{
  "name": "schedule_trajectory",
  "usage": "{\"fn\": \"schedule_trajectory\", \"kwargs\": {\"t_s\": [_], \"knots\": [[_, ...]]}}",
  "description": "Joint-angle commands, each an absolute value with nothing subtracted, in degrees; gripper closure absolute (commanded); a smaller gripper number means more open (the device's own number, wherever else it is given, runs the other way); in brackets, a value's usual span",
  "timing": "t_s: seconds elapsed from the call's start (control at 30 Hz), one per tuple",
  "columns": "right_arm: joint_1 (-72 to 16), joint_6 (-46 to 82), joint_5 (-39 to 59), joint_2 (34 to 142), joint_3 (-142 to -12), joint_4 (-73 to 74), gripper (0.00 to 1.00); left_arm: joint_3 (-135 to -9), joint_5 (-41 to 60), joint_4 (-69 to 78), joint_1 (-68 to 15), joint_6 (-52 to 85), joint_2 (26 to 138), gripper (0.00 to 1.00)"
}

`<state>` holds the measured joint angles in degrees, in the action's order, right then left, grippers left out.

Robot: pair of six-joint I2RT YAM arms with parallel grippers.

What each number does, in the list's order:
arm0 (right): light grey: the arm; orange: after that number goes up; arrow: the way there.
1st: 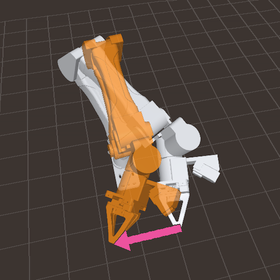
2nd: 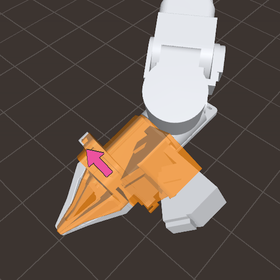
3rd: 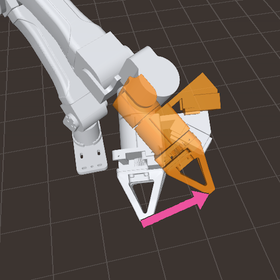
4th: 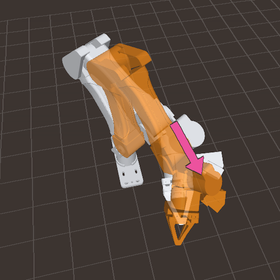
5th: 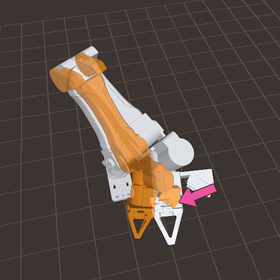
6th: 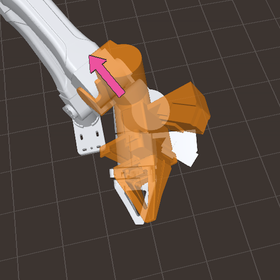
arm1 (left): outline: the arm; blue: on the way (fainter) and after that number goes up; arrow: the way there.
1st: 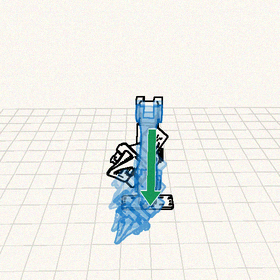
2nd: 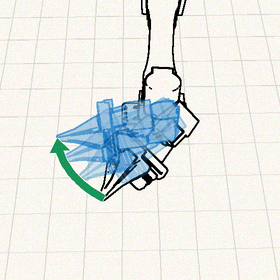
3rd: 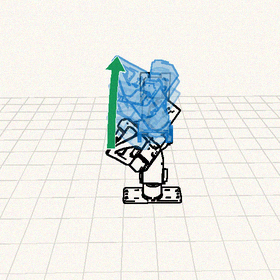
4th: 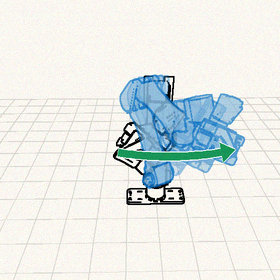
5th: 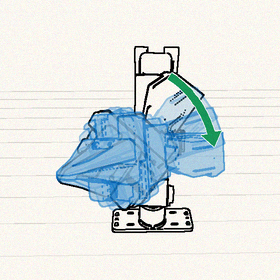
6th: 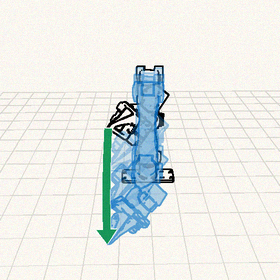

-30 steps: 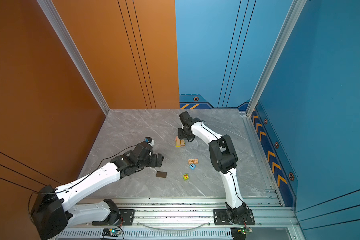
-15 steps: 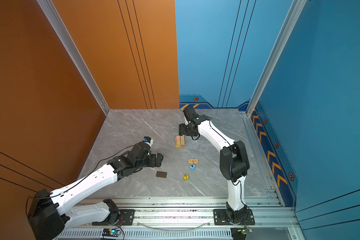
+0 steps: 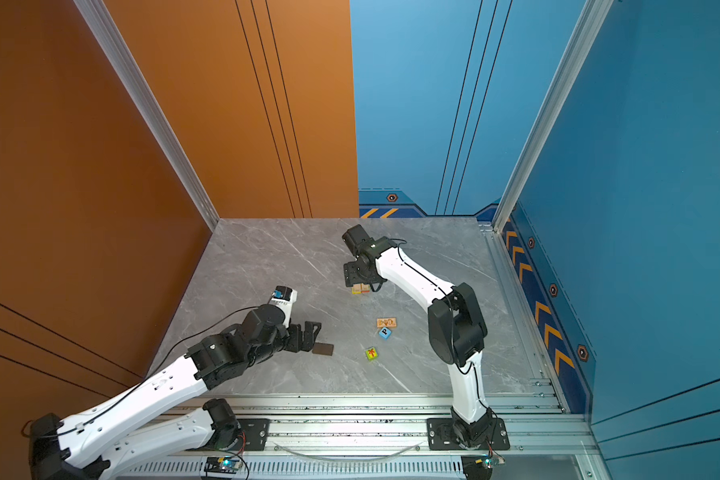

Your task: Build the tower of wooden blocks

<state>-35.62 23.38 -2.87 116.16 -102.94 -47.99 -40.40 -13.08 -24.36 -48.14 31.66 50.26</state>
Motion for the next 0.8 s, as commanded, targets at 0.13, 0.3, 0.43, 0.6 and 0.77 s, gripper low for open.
{"fn": "schedule_trajectory", "kwargs": {"t_s": [0.13, 0.3, 0.43, 0.6, 0.77], "knots": [[-35.68, 24.60, -6.07, 121.81, -108.98, -51.26, 0.21, -37.26, -14.34, -25.67, -49.47, 29.60, 44.25, 0.02], [-35.44, 24.25, -5.58, 125.32, -111.97, -52.26, 0.21, -36.61, -14.78, -26.63, -49.34, 29.19, 42.98, 0.02], [-35.16, 23.65, -5.03, 127.24, -113.11, -52.62, 0.21, -36.54, -14.81, -26.54, -49.28, 28.98, 43.57, 0.02], [-34.31, 23.26, -3.82, 129.05, -113.72, -52.64, 0.22, -36.66, -14.81, -26.10, -49.04, 28.73, 44.55, 0.02], [-33.92, 22.68, -3.00, 130.47, -114.81, -52.64, 0.23, -36.91, -14.78, -25.93, -48.71, 28.65, 45.22, 0.02]]}}
